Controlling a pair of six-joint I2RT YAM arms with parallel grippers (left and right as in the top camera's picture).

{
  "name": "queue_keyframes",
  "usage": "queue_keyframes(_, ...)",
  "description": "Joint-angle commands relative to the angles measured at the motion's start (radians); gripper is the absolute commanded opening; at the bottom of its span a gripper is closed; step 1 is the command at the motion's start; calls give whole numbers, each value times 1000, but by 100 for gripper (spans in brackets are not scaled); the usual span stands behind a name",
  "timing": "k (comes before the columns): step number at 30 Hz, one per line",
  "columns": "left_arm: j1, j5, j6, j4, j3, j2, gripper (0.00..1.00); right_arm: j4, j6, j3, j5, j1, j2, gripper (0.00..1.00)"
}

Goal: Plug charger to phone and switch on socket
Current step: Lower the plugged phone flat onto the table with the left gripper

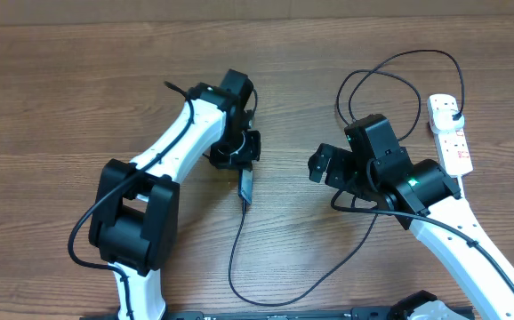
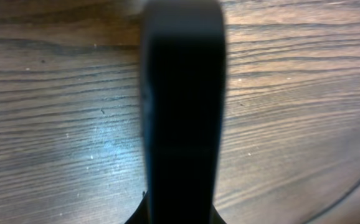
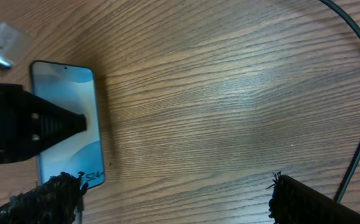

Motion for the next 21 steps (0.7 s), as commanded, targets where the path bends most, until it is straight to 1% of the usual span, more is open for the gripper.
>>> queue_keyframes(1,-23,-48,-36,23,-36,6,4,2,-8,17,8,-4,2,100)
queue_keyframes(5,-36,-60,-37,56,-74,6,6,2,-8,17,8,-4,2,100)
queue_keyframes(9,-39,-102,-56,75,-113,6,15,2,-8,17,8,-4,2,100)
queue_keyframes(11,-39,-103,-62,85,-134,6,17,2,-8,17,8,-4,2,100)
queue_keyframes(13,-39,-104,-62,97,-153,6,22,2,-8,17,8,-4,2,100)
queue_keyframes(18,-39,-112,-62,112,-171,6,27,2,-8,17,8,-4,2,100)
queue_keyframes(21,-39,-131,-62,114,-171,6,28,2,-8,17,8,-4,2,100)
